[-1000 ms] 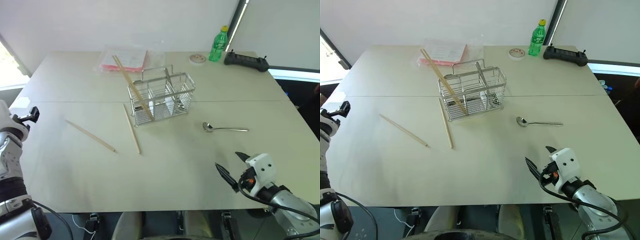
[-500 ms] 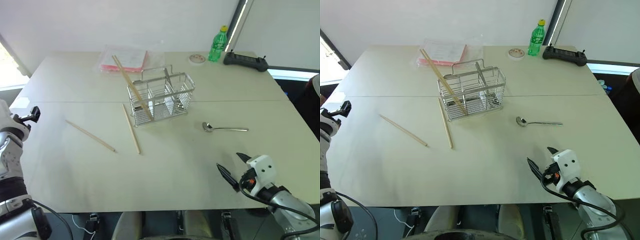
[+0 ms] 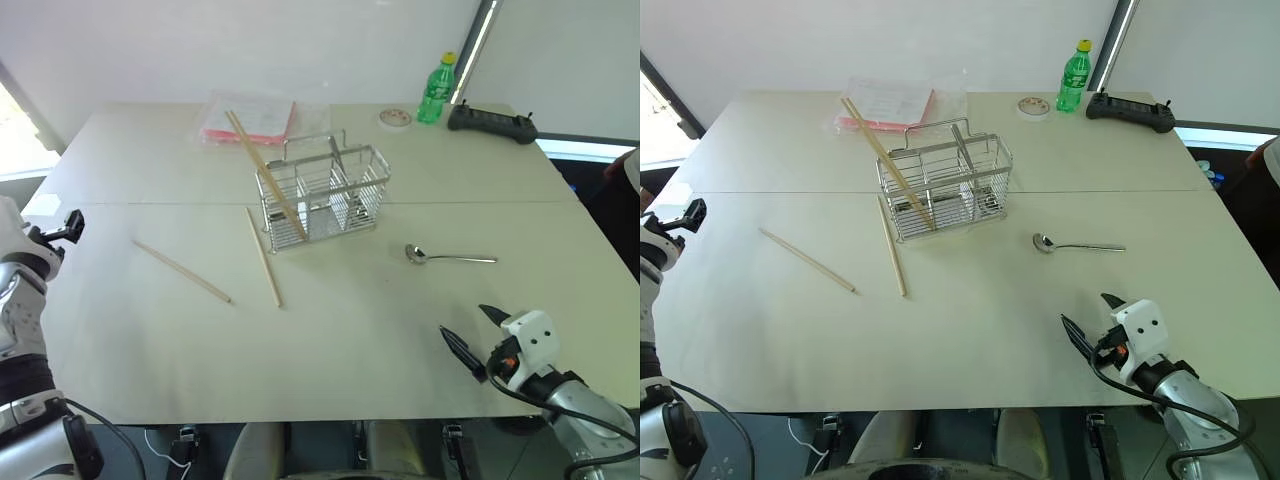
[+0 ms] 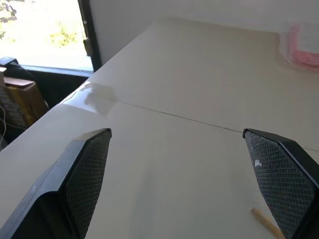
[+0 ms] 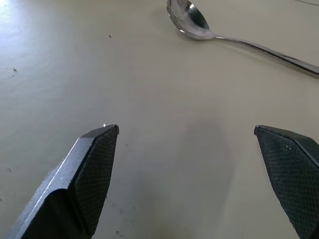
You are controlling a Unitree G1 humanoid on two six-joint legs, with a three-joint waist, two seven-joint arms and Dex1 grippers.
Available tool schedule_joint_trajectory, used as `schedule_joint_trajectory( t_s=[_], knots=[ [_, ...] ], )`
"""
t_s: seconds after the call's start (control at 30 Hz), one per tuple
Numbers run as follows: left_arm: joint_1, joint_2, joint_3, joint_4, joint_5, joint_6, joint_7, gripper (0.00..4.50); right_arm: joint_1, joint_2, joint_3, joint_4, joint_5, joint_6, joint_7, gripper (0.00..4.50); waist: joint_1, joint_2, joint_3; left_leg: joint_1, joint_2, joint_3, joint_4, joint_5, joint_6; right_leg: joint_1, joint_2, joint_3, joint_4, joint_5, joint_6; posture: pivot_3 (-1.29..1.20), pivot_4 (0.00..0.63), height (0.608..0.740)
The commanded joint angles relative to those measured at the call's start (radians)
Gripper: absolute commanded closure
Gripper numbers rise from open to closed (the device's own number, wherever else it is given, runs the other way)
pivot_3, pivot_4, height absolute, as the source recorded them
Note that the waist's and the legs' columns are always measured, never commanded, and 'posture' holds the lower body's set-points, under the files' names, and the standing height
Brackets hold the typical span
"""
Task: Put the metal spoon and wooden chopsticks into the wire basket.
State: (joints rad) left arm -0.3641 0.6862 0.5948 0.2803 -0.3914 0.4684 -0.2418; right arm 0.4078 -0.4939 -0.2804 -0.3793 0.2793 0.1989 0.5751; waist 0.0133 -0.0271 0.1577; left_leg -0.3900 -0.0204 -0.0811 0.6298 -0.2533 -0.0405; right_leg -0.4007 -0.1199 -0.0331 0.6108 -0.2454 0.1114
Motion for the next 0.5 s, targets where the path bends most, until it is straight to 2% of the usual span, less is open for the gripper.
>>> schedule_joint_trajectory(
  t_s=[0.03,0.13,0.3,0.43,0.5],
  knots=[
    [0.003,0.002,-0.019,-0.094,-0.029,0.033,-0.032,0.04,-0.047,-0.033,-0.039,0.003,-0.023,-0.022,-0.019,0.00,0.000,0.000,0.000,0.000,0.000,0.000,0.000,0.000,0.000,0.000,0.000,0.000,0.000,0.000,0.000,0.00,0.150,0.690],
    [0.018,0.007,-0.065,-0.161,-0.065,0.076,-0.112,0.04,-0.088,-0.098,-0.068,-0.011,-0.017,-0.008,0.019,0.00,0.000,0.001,0.000,0.000,0.000,0.000,0.001,0.000,0.000,0.000,0.000,0.000,0.000,0.000,0.000,0.00,0.150,0.690],
    [0.029,0.076,-0.186,-0.362,-0.213,0.235,-0.373,0.04,-0.214,-0.305,-0.107,0.021,0.027,0.019,0.179,0.00,-0.001,0.001,0.001,0.000,0.000,0.003,0.001,0.000,0.000,0.001,0.000,0.000,0.000,0.000,0.000,0.00,0.150,0.690],
    [0.016,0.156,-0.277,-0.513,-0.320,0.328,-0.552,0.04,-0.420,-0.456,-0.056,0.146,0.038,0.008,0.313,0.00,-0.006,0.003,0.005,0.000,0.000,0.004,0.001,0.000,0.000,0.001,0.001,0.000,-0.001,0.000,-0.001,0.00,0.150,0.690],
    [0.021,0.214,-0.332,-0.592,-0.366,0.344,-0.678,0.04,-0.590,-0.501,0.026,0.235,0.047,0.024,0.408,0.00,-0.010,0.004,0.005,0.001,0.000,0.004,0.001,0.000,0.001,0.002,0.000,0.000,-0.001,0.000,-0.001,0.00,0.150,0.690]
  ],
)
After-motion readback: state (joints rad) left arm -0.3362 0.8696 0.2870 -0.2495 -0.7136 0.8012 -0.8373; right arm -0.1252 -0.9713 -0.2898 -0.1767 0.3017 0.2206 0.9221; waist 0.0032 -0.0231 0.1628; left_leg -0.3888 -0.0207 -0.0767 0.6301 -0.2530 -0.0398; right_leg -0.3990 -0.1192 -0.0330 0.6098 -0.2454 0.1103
